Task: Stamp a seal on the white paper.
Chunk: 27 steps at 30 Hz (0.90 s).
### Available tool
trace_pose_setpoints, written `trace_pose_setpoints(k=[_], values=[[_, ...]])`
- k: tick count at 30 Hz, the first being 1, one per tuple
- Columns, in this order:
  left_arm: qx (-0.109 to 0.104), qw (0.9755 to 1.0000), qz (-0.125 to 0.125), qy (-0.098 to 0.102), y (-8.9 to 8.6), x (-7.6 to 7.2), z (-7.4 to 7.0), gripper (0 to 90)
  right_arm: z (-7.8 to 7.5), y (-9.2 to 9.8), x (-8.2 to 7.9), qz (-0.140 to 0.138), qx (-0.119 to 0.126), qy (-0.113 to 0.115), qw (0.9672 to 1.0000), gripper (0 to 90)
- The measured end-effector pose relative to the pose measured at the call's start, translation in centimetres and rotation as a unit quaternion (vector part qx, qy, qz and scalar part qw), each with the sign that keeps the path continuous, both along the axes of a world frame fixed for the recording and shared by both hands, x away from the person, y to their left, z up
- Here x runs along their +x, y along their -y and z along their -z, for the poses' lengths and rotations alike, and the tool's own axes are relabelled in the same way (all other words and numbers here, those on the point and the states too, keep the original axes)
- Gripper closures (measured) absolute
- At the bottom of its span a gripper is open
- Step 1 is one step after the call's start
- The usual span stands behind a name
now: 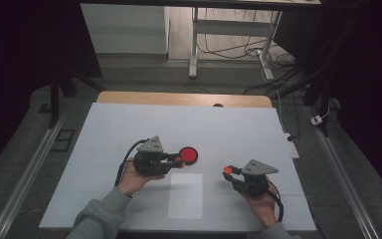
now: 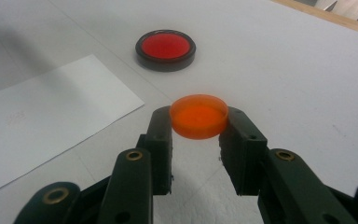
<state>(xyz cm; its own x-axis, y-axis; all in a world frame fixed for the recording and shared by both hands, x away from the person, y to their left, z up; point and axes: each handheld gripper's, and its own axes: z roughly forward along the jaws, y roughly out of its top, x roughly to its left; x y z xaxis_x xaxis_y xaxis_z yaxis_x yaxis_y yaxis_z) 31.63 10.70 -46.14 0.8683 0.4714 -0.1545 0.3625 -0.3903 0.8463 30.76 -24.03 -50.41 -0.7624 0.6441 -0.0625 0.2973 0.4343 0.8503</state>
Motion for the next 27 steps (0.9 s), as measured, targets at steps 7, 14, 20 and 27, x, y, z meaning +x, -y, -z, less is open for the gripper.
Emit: trace_pose_setpoints(k=[7, 14, 20, 27], values=[[0.003, 1.0000, 0.002, -0.002, -0.1, -0.5, 0.3, 72.2, 0.0, 0.0, 0.0, 0.000, -0.002, 0.001, 1.0000, 65.0], [0.006, 0.9999, 0.009, -0.010, 0.2, -0.7, 1.0, 72.2, 0.1, -0.1, 0.0, 0.000, -0.004, 0.000, 1.0000, 65.0], [0.012, 0.9997, 0.013, -0.016, 0.7, -0.8, 1.6, 72.2, 0.1, -0.1, 0.0, 0.000, -0.005, 0.001, 1.0000, 65.0], [0.018, 0.9993, 0.023, -0.022, 1.3, -0.9, 2.3, 72.2, 0.1, -0.1, 0.0, -0.001, -0.005, 0.000, 1.0000, 65.0]])
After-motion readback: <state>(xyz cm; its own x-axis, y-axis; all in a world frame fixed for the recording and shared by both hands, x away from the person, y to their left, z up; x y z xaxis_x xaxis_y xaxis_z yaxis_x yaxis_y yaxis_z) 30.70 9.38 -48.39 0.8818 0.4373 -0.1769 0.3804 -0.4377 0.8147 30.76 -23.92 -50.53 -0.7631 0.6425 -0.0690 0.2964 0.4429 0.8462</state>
